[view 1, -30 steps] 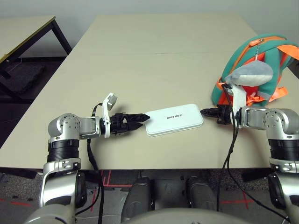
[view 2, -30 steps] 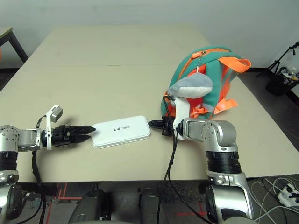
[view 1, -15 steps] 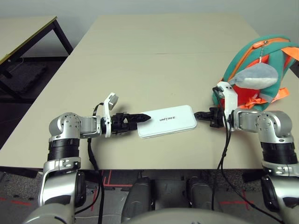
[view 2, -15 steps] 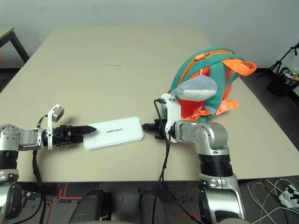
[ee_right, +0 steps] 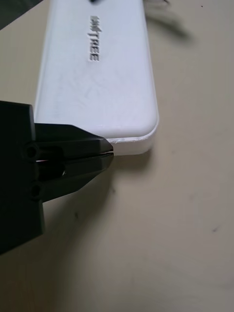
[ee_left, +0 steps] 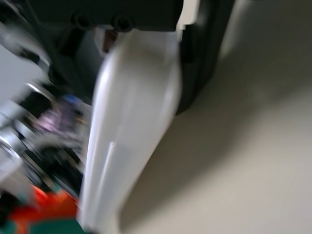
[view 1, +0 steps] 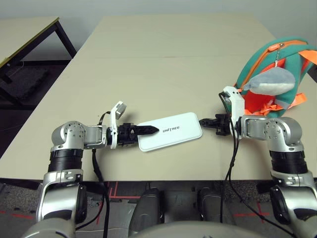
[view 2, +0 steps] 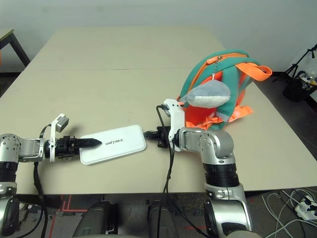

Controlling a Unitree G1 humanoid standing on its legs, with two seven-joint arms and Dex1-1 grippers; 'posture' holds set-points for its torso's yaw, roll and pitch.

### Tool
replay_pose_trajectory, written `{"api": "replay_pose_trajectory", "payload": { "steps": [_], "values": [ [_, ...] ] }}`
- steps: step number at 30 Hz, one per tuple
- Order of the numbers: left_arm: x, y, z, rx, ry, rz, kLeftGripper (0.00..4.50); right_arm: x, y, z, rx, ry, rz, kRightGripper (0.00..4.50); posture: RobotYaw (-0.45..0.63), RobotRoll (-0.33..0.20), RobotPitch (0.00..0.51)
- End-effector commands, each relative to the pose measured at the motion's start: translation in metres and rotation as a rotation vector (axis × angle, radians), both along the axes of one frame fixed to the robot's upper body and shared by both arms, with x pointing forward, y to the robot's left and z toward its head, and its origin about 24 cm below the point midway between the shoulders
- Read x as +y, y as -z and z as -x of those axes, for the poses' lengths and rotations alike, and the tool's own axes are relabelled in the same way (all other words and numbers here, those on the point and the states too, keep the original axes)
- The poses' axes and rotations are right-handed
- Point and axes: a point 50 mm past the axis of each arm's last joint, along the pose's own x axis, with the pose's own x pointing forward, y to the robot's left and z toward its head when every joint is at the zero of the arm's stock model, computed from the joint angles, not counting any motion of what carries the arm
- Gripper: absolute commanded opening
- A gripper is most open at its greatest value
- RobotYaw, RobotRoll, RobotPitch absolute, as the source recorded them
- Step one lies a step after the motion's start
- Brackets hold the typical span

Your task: Put the pencil case into the backpack and zip it.

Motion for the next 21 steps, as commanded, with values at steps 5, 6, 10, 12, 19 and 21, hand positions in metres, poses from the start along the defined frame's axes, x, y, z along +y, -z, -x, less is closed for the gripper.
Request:
{"api": "replay_pose_trajectory", "payload": {
  "steps": [5,6,10,12,19,21],
  "values": [
    [0.008,-0.009,0.000,-0.032,-0.001,-0.054,1.40,0.002,-0.010,-0.001,-0.098,-0.040,-0.039,0.98,0.06,0.000,0.061],
    [0.010,-0.012,-0.001,-0.046,-0.009,-0.057,1.40,0.001,-0.012,0.001,-0.118,-0.044,-0.052,1.26,0.07,0.000,0.058],
    [0.018,-0.024,-0.004,-0.094,-0.035,-0.070,1.40,-0.001,-0.023,0.016,-0.238,-0.075,-0.085,2.62,0.07,0.000,0.051],
    [0.023,-0.033,-0.006,-0.129,-0.049,-0.079,1.40,-0.009,-0.031,0.033,-0.335,-0.073,-0.054,3.17,0.06,0.000,0.051],
    [0.035,-0.043,-0.013,-0.125,-0.068,-0.125,1.40,-0.040,-0.049,0.093,-0.437,-0.015,0.061,4.50,-0.11,0.000,0.058],
    [0.037,-0.047,-0.022,-0.132,-0.082,-0.138,1.40,-0.045,-0.052,0.110,-0.436,0.014,0.074,4.50,-0.18,0.000,0.065]
  ]
}}
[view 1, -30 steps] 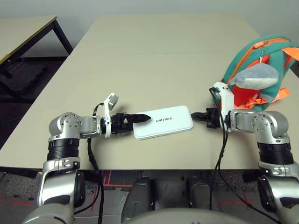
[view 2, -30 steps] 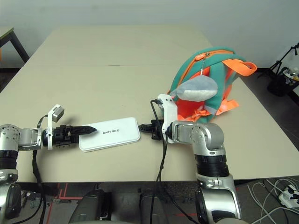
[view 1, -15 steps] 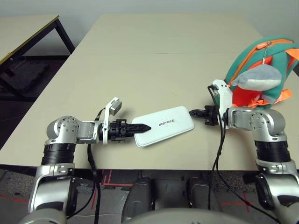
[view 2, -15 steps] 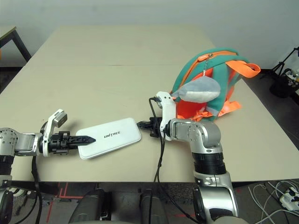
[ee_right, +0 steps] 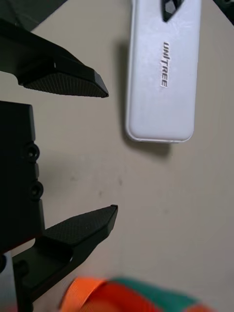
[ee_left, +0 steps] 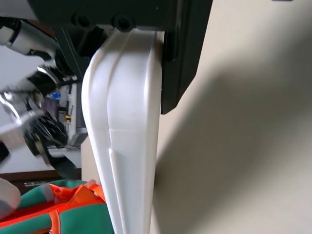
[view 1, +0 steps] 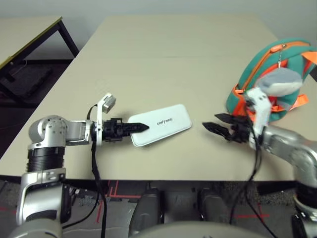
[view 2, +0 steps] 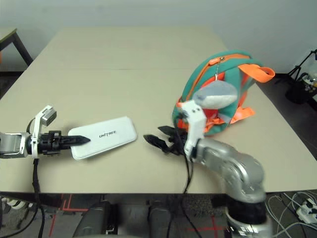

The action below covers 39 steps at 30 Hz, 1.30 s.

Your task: Put the pencil case into the backpack and zip it.

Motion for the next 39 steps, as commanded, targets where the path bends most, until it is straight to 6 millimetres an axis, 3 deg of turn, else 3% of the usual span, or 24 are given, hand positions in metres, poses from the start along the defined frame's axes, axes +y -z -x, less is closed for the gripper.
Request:
{"api": "replay_pose_trajectory", "payload": {
  "steps": [1,4,7,12,17,21,29,39],
  "values": [
    [0.005,-0.006,-0.013,0.001,-0.029,-0.041,1.40,-0.005,-0.010,0.028,-0.018,0.030,0.011,4.50,-0.20,0.000,0.068],
    [0.003,-0.013,-0.027,-0.023,-0.026,-0.067,1.40,-0.015,-0.018,0.046,-0.027,0.102,0.008,4.50,-0.25,0.000,0.076],
    [-0.003,-0.023,-0.041,-0.054,-0.002,-0.084,1.39,-0.041,-0.035,0.053,-0.048,0.216,0.028,4.50,-0.29,0.000,0.081],
    [-0.014,-0.032,-0.057,-0.109,0.036,-0.097,1.39,-0.074,-0.057,0.031,-0.144,0.369,0.066,4.50,-0.30,0.000,0.067],
    [-0.020,-0.042,-0.063,-0.162,0.084,-0.087,1.39,-0.094,-0.063,0.001,-0.206,0.440,0.057,4.50,-0.28,0.000,0.043],
    [-0.019,-0.057,-0.062,-0.223,0.120,-0.078,1.39,-0.100,-0.060,-0.020,-0.215,0.429,0.046,4.50,-0.25,0.000,0.030],
    [-0.019,-0.107,-0.050,-0.372,0.212,-0.052,1.39,-0.108,-0.045,-0.055,-0.181,0.364,0.042,4.50,-0.18,0.000,0.010],
    [-0.030,-0.135,-0.035,-0.470,0.308,-0.039,1.39,-0.104,-0.035,-0.091,-0.193,0.284,0.015,4.50,-0.13,0.000,0.005]
  ]
}}
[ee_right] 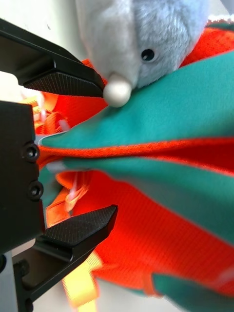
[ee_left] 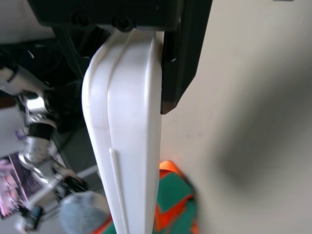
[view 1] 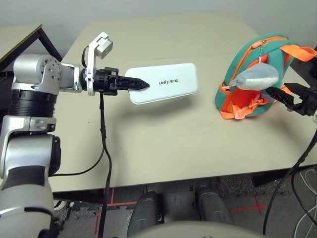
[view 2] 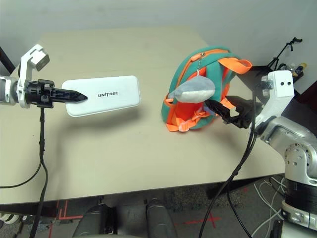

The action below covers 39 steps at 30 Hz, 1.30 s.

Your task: Put the pencil case into the backpack and zip it.

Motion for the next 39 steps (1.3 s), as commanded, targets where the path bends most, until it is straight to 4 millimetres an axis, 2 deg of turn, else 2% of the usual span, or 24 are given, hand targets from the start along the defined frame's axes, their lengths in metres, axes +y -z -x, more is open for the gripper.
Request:
{"api": "replay_pose_trajectory", "payload": {
  "steps": [1,2,5,12,15,17,21,24,30,36,39],
  "values": [
    [-0.003,-0.013,0.005,-0.052,0.033,0.012,1.39,0.004,0.007,-0.011,-0.006,-0.026,-0.003,4.50,-0.13,0.000,0.005],
    [-0.003,-0.014,0.004,-0.055,0.032,0.011,1.39,0.005,0.008,-0.013,-0.009,-0.034,-0.003,4.50,-0.13,0.000,0.005],
    [-0.004,-0.016,0.002,-0.072,0.026,0.014,1.39,0.012,0.011,-0.019,-0.017,-0.066,-0.014,3.98,-0.12,0.000,0.006],
    [0.002,-0.021,-0.001,-0.111,0.000,0.012,1.39,0.029,-0.003,-0.016,-0.037,-0.126,-0.025,1.74,-0.12,0.000,0.010],
    [0.007,-0.024,-0.003,-0.126,-0.021,0.018,1.39,0.041,-0.015,-0.007,-0.036,-0.174,-0.007,0.72,-0.12,0.000,0.012],
    [0.012,-0.023,-0.005,-0.133,-0.046,0.015,1.39,0.053,-0.027,0.001,-0.037,-0.229,-0.004,0.23,-0.12,0.000,0.014],
    [0.024,-0.017,-0.011,-0.135,-0.101,0.017,1.39,0.079,-0.054,0.026,-0.008,-0.366,-0.010,0.19,-0.13,0.000,0.027],
    [0.029,-0.011,-0.015,-0.128,-0.125,0.025,1.39,0.088,-0.068,0.042,0.019,-0.435,0.004,0.19,-0.14,0.000,0.034],
    [0.033,0.005,-0.019,-0.102,-0.141,0.043,1.39,0.092,-0.093,0.068,0.027,-0.503,0.026,0.19,-0.18,0.000,0.049],
    [0.032,0.016,-0.025,-0.080,-0.150,0.064,1.39,0.095,-0.103,0.102,0.095,-0.535,0.000,0.19,-0.24,0.000,0.067],
    [0.030,0.020,-0.030,-0.076,-0.148,0.069,1.39,0.093,-0.105,0.112,0.109,-0.526,-0.015,0.19,-0.26,0.000,0.070]
  ]
}}
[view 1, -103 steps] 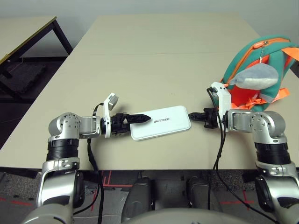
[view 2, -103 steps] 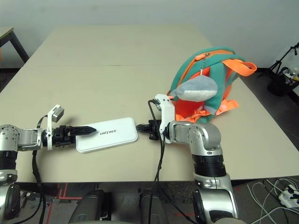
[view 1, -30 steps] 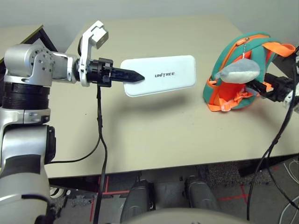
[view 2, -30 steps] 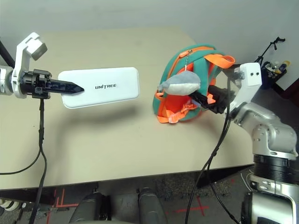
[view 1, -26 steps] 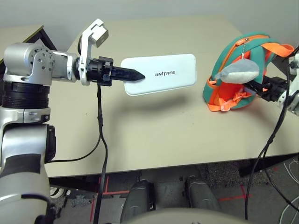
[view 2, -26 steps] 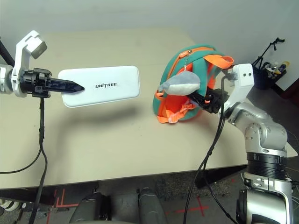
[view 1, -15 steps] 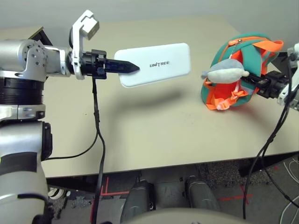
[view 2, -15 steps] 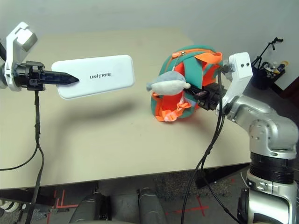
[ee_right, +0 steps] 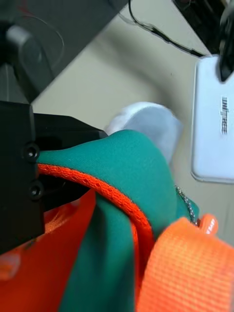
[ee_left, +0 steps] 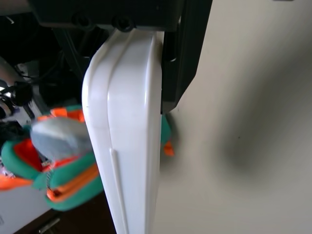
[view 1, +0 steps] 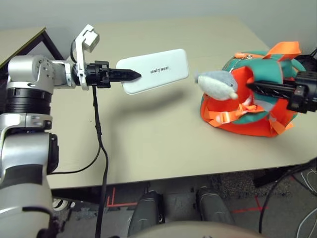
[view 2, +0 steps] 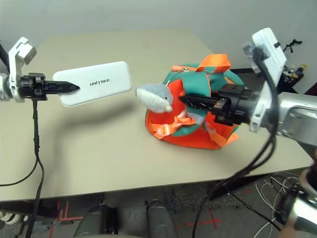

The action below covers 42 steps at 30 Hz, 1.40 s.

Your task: Put the pencil case into the backpack and zip it.

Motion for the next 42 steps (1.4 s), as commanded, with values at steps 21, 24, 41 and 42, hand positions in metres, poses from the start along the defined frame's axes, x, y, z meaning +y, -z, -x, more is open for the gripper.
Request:
{"api": "replay_pose_trajectory", "payload": {
  "steps": [21,24,41,42],
  "values": [
    [-0.022,-0.076,0.024,-0.242,0.331,-0.207,1.39,-0.012,0.006,0.030,0.012,0.093,-0.069,0.19,-0.22,0.000,0.107],
    [-0.037,-0.086,0.036,-0.270,0.409,-0.228,1.39,-0.015,0.008,0.027,0.033,0.108,-0.074,0.19,-0.20,0.000,0.119],
    [-0.084,-0.059,0.033,-0.278,0.506,-0.239,1.39,-0.013,0.007,0.021,0.040,0.101,-0.073,0.19,-0.21,0.000,0.136],
    [-0.084,-0.058,0.033,-0.278,0.511,-0.244,1.39,-0.013,0.007,0.022,0.040,0.101,-0.073,0.19,-0.21,0.000,0.136]
  ]
}}
